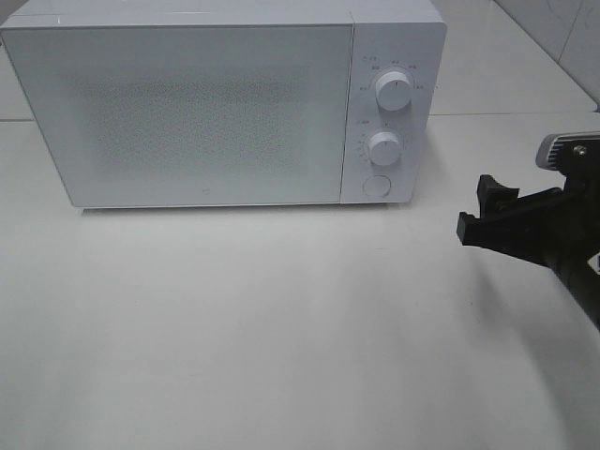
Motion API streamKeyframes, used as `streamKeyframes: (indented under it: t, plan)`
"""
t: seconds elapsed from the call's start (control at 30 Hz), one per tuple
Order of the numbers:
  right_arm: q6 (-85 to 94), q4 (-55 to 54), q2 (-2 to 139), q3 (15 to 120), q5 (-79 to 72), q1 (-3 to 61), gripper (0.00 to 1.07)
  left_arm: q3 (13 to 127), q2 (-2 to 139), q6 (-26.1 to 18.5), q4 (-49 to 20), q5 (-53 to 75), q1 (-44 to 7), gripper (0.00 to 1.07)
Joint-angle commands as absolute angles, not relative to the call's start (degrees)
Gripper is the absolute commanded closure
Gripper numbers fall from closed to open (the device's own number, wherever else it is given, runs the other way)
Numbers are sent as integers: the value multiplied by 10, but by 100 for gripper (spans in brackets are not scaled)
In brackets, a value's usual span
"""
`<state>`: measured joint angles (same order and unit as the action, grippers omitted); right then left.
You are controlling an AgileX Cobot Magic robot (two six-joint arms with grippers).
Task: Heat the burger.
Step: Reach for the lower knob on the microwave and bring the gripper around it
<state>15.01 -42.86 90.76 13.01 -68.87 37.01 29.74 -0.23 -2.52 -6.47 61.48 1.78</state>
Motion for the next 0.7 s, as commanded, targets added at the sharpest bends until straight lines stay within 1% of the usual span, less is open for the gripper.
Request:
streamKeyframes:
  t: [0.03,0.07,0.13,0.2,0.3,0.7]
  plan:
    - [154,-460,921,144,-756,394,31,296,-13,-26,-65,612,18,6]
    - [154,-472,933,157,-757,411,31,296,-13,-26,-65,612,18,6]
    - [154,-477,939,163,-757,418,31,296,-13,-26,-65,612,18,6]
    - [160,-518,964,195,-753,443,31,296,-13,-26,-65,612,18,6]
    - [176,-535,983,219,-753,456,31,296,-13,-26,-65,612,18,6]
    - [184,-513,1042,286,-760,457,31,296,-13,-26,-65,612,18,6]
